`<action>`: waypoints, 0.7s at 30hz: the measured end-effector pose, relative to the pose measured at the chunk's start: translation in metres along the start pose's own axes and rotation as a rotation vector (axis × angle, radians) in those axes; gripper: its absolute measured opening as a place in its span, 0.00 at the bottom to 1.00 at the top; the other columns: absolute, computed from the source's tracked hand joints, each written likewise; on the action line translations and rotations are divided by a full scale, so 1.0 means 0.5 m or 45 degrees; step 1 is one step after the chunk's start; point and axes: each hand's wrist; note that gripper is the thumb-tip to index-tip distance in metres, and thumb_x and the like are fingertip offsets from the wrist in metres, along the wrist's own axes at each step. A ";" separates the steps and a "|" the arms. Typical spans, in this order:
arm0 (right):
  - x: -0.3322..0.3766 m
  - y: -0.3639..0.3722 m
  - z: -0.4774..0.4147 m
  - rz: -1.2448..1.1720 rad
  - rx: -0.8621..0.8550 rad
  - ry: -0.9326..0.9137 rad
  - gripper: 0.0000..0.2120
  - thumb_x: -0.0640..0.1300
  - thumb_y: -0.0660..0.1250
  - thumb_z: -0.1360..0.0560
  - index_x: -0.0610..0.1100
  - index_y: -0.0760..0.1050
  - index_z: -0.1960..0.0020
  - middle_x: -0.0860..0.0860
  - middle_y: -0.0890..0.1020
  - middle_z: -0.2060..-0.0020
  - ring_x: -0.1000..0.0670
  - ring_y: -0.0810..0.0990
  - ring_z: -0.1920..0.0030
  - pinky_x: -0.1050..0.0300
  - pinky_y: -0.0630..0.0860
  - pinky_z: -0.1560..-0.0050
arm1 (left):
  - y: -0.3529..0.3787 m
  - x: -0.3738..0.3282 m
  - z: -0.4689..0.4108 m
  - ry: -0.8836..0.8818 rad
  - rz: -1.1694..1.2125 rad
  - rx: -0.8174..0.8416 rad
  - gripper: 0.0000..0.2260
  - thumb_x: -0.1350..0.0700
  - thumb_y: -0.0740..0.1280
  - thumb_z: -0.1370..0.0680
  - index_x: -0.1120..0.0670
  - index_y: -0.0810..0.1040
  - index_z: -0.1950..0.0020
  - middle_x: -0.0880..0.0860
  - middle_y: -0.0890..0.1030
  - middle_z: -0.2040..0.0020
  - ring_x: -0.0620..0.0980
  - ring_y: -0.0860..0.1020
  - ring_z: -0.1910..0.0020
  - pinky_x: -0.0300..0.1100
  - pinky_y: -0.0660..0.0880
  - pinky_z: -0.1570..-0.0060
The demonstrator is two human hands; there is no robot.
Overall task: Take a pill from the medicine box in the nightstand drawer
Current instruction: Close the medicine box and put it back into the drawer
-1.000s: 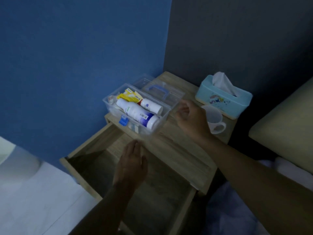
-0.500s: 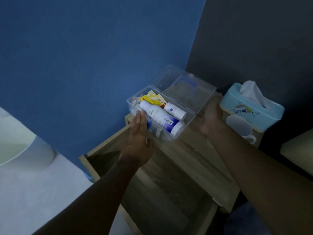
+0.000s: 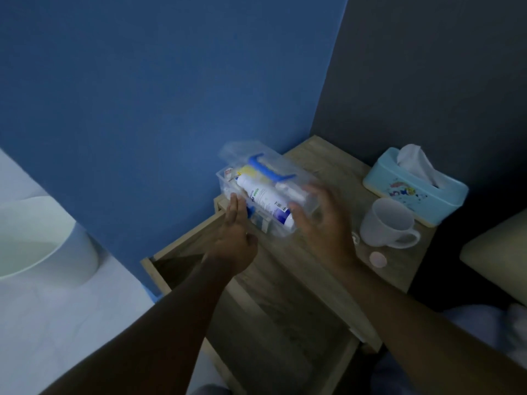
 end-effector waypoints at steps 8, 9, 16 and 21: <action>-0.017 0.047 0.049 0.439 0.013 -0.188 0.19 0.48 0.69 0.23 0.45 0.74 0.34 0.48 0.74 0.32 0.50 0.68 0.27 0.50 0.74 0.32 | 0.019 0.019 0.002 -0.183 0.121 0.088 0.35 0.53 0.64 0.21 0.52 0.48 0.20 0.56 0.59 0.21 0.56 0.63 0.24 0.54 0.66 0.28; -0.015 0.048 0.042 0.465 0.025 -0.221 0.18 0.48 0.69 0.23 0.45 0.74 0.35 0.48 0.74 0.32 0.50 0.69 0.28 0.51 0.74 0.32 | 0.017 0.018 -0.003 -0.175 0.162 0.059 0.35 0.53 0.64 0.21 0.52 0.49 0.20 0.55 0.62 0.22 0.55 0.66 0.26 0.51 0.68 0.30; -0.020 0.049 0.041 0.549 0.115 -0.280 0.20 0.47 0.65 0.22 0.44 0.74 0.32 0.47 0.77 0.31 0.50 0.70 0.27 0.45 0.73 0.32 | 0.025 0.013 -0.016 -0.288 0.516 -0.173 0.24 0.54 0.65 0.21 0.47 0.64 0.27 0.49 0.77 0.34 0.40 0.77 0.46 0.35 0.73 0.53; -0.024 0.051 0.040 0.562 0.118 -0.263 0.20 0.48 0.66 0.22 0.44 0.74 0.31 0.47 0.77 0.31 0.50 0.68 0.26 0.45 0.74 0.33 | 0.026 0.012 -0.016 -0.295 0.793 -0.522 0.17 0.59 0.69 0.23 0.49 0.75 0.35 0.46 0.81 0.40 0.41 0.79 0.42 0.38 0.79 0.46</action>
Point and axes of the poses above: each hand's wrist, its own z-axis away from the middle knuckle, its own y-axis out of the palm, x = y × z
